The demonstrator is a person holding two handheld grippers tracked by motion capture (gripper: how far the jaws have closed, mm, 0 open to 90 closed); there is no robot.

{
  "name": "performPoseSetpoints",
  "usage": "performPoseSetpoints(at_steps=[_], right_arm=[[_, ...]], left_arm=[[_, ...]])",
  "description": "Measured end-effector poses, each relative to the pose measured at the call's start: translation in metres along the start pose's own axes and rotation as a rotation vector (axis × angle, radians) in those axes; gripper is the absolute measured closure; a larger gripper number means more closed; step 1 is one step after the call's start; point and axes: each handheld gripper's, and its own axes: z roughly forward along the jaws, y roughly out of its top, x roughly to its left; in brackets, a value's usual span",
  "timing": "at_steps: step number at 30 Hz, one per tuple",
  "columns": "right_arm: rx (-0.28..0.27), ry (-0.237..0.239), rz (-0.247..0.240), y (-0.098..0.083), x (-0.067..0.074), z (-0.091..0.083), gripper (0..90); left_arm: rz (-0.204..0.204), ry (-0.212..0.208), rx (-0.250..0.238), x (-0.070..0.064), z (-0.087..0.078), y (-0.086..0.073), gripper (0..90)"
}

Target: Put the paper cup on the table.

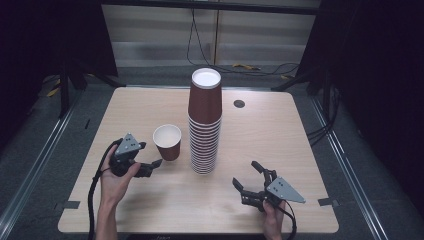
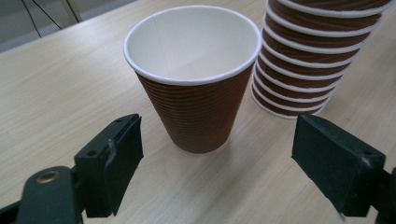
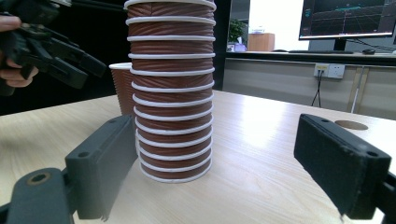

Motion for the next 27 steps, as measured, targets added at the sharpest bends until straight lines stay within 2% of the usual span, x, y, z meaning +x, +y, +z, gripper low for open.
performPoseSetpoints(at_steps=[1, 2, 3, 6, 7, 8, 11, 12, 13, 17, 18, 20, 23, 25, 26, 27], right_arm=[[0.000, 0.000, 0.000, 0.000, 0.000, 0.000, 12.6], [-0.001, 0.001, 0.000, 0.000, 0.000, 0.000, 12.7], [-0.001, 0.001, 0.000, 0.000, 0.000, 0.000, 12.7], [0.000, 0.000, 0.000, 0.000, 0.000, 0.000, 12.7], [0.000, 0.000, 0.000, 0.000, 0.000, 0.000, 12.7], [0.000, 0.000, 0.000, 0.000, 0.000, 0.000, 12.7], [0.000, 0.000, 0.000, 0.000, 0.000, 0.000, 12.7], [0.000, 0.000, 0.000, 0.000, 0.000, 0.000, 12.7], [0.000, 0.001, 0.001, 0.000, 0.000, 0.000, 12.7], [0.000, 0.000, 0.000, 0.000, 0.000, 0.000, 12.7], [0.000, 0.000, 0.000, 0.000, 0.000, 0.000, 12.7], [0.000, 0.001, 0.001, 0.000, 0.000, 0.000, 12.8], [0.000, 0.000, 0.000, 0.000, 0.000, 0.000, 12.8], [0.000, 0.000, 0.001, 0.000, 0.000, 0.000, 12.8], [0.000, 0.000, 0.001, 0.000, 0.000, 0.000, 12.8], [0.000, 0.000, 0.000, 0.000, 0.000, 0.000, 12.8]], left_arm=[[-0.002, 0.013, -0.006, -0.002, -0.001, -0.002, 16.1], [-0.020, 0.009, -0.019, -0.005, -0.003, -0.005, 16.0], [-0.020, 0.009, -0.019, -0.005, -0.003, -0.005, 15.9], [-0.041, -0.017, -0.077, -0.010, -0.006, -0.009, 15.9], [-0.042, -0.010, -0.087, -0.013, -0.006, -0.010, 15.9], [-0.028, 0.018, -0.105, -0.020, -0.007, -0.013, 15.8], [-0.027, 0.021, -0.113, -0.027, -0.009, -0.017, 15.8], [-0.043, -0.007, -0.156, -0.033, -0.012, -0.025, 15.8], [-0.043, -0.007, -0.156, -0.033, -0.012, -0.025, 15.8], [-0.040, 0.029, -0.182, -0.041, -0.012, -0.036, 15.7], [-0.055, 0.038, -0.200, -0.043, -0.007, -0.041, 15.7], [-0.046, 0.040, -0.204, -0.044, -0.005, -0.043, 15.5], [-0.065, 0.062, -0.233, -0.050, 0.001, -0.051, 15.6], [-0.056, 0.070, -0.247, -0.054, 0.003, -0.055, 15.5], [-0.044, 0.084, -0.238, -0.056, 0.004, -0.056, 15.5], [-0.037, 0.109, -0.253, -0.059, 0.006, -0.057, 15.6]])
